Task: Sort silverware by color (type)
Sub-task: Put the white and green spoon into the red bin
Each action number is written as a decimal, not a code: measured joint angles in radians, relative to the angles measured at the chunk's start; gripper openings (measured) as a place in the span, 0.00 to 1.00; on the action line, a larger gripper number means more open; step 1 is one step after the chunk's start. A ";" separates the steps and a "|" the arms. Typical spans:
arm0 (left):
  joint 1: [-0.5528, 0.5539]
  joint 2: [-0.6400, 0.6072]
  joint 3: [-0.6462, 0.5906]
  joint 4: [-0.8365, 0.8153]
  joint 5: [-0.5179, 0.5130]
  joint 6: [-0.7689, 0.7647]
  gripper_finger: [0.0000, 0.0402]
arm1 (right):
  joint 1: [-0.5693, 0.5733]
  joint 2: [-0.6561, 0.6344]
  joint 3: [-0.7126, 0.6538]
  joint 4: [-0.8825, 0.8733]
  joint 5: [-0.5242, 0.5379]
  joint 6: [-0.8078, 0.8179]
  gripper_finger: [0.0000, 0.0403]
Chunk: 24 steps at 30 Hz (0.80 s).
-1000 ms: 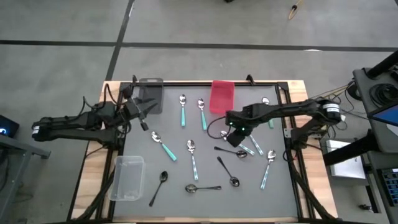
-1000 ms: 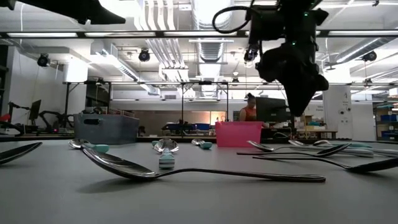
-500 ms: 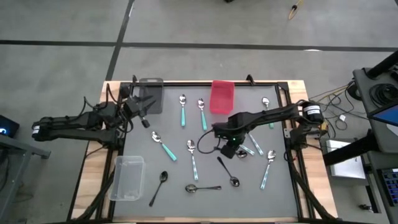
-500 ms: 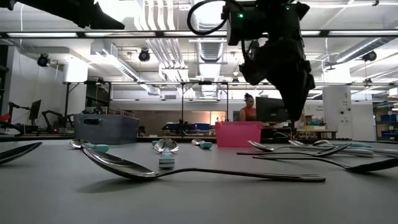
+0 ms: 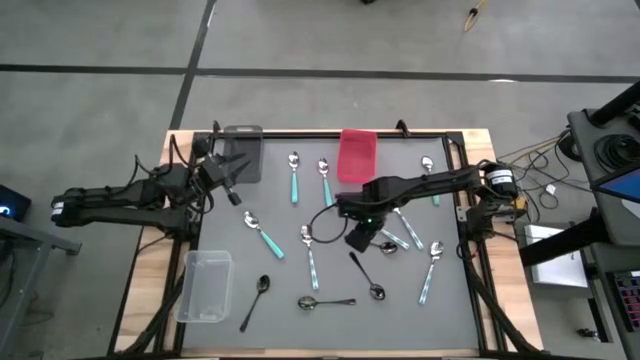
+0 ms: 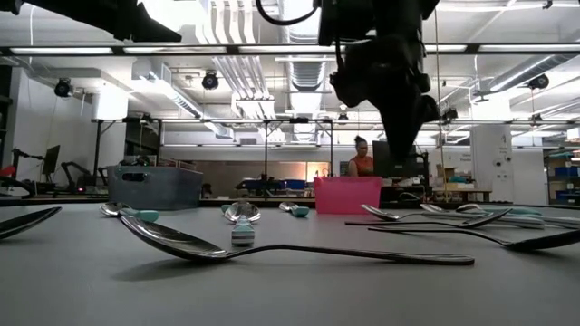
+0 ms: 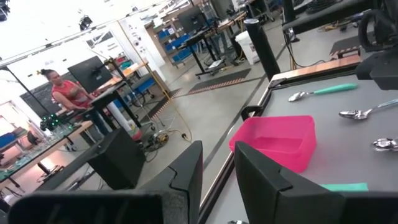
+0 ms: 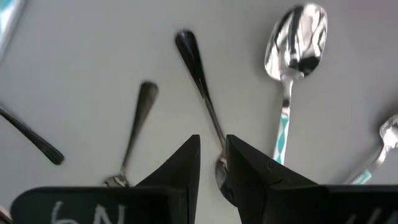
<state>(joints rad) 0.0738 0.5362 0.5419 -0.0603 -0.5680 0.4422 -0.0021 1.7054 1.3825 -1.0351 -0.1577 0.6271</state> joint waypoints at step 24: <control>0.000 0.001 0.000 -0.019 0.000 0.018 0.19 | -0.012 0.000 0.005 0.441 0.001 0.097 0.17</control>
<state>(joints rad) 0.0738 0.5372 0.5419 -0.0794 -0.5682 0.4598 -0.0140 1.7054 1.3880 -0.5941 -0.1569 0.7243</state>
